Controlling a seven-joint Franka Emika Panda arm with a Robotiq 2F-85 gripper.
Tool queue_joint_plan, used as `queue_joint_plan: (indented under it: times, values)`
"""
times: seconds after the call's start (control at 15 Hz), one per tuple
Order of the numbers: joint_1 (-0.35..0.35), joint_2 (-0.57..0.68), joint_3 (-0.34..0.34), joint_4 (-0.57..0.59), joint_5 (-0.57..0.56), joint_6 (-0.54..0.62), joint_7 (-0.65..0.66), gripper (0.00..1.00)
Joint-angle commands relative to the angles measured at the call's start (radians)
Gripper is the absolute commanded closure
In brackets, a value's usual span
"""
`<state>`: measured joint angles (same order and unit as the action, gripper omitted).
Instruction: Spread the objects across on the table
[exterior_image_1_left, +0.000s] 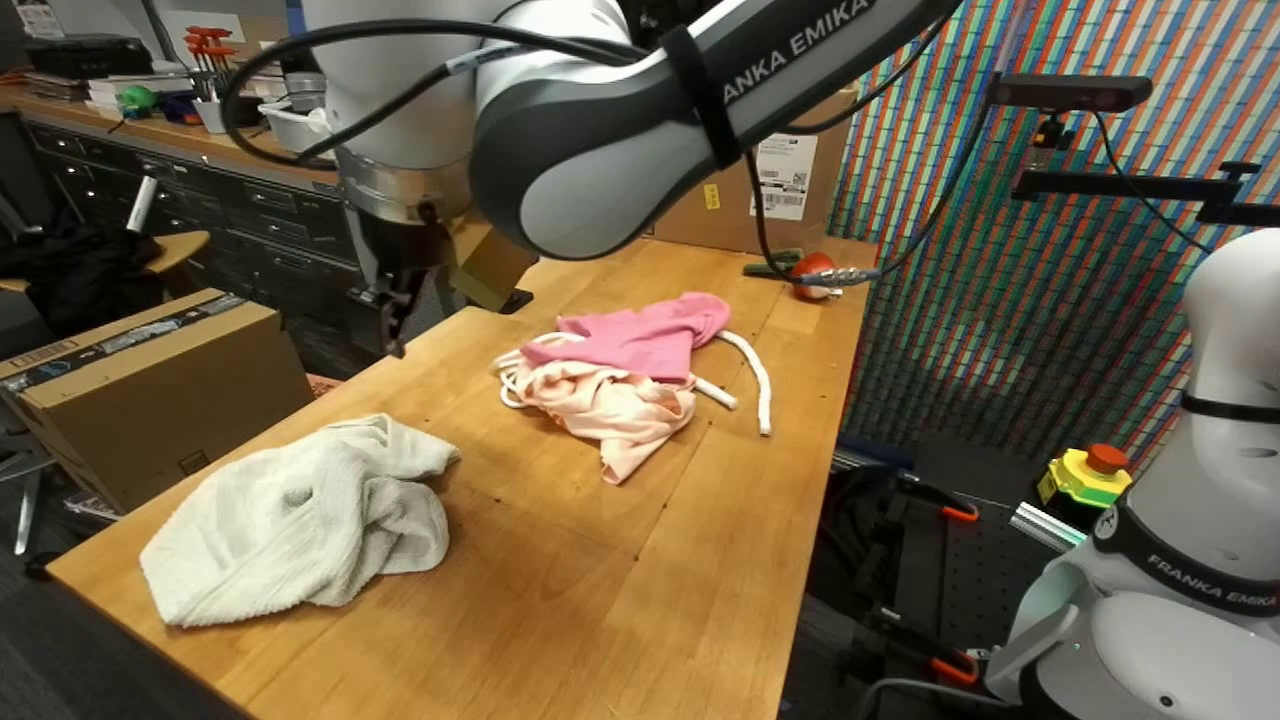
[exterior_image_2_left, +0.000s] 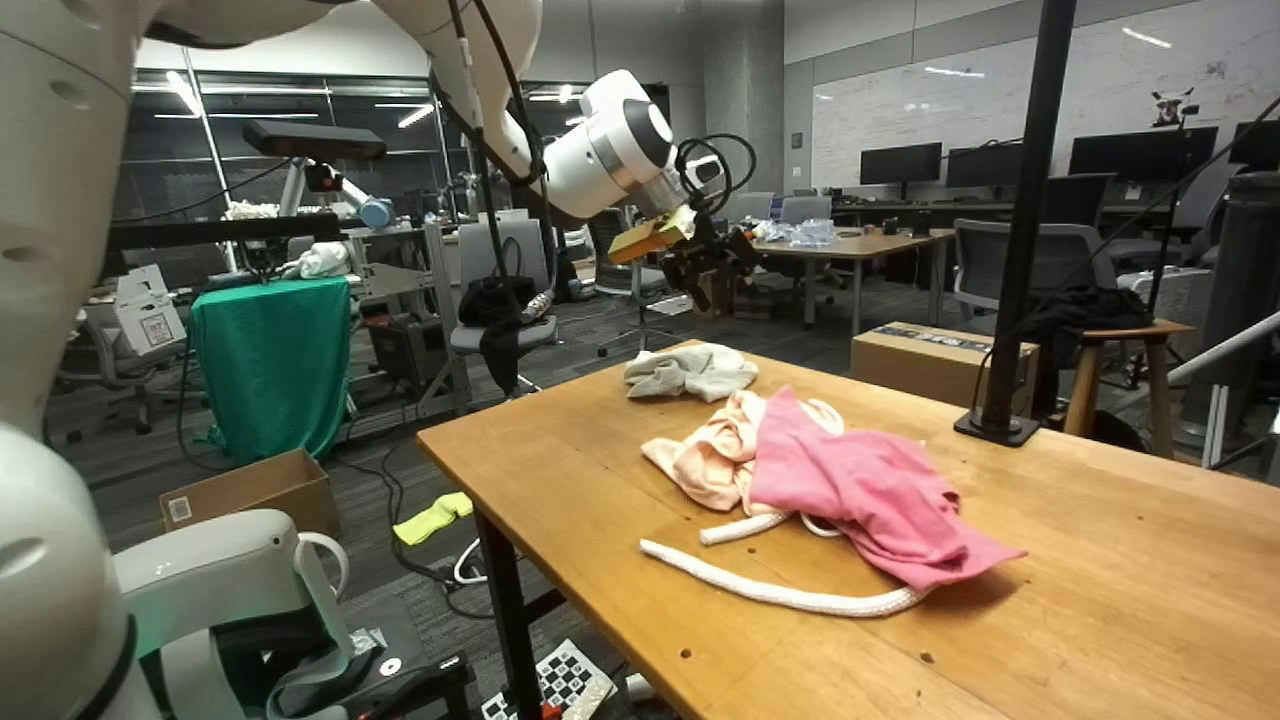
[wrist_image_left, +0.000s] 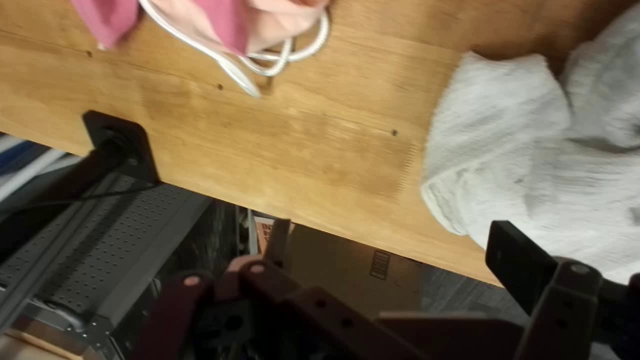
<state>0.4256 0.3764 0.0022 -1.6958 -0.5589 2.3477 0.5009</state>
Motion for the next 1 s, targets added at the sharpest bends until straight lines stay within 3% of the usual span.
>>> queue_joint_plan:
  times: [0.0, 0.53, 0.93]
  values:
    - [-0.060, -0.114, -0.024, -0.145, -0.041, -0.010, 0.021, 0.00]
    - [-0.227, -0.205, -0.030, -0.343, 0.003, -0.018, -0.022, 0.00]
    - [-0.314, -0.179, -0.030, -0.393, 0.082, -0.006, -0.164, 0.00]
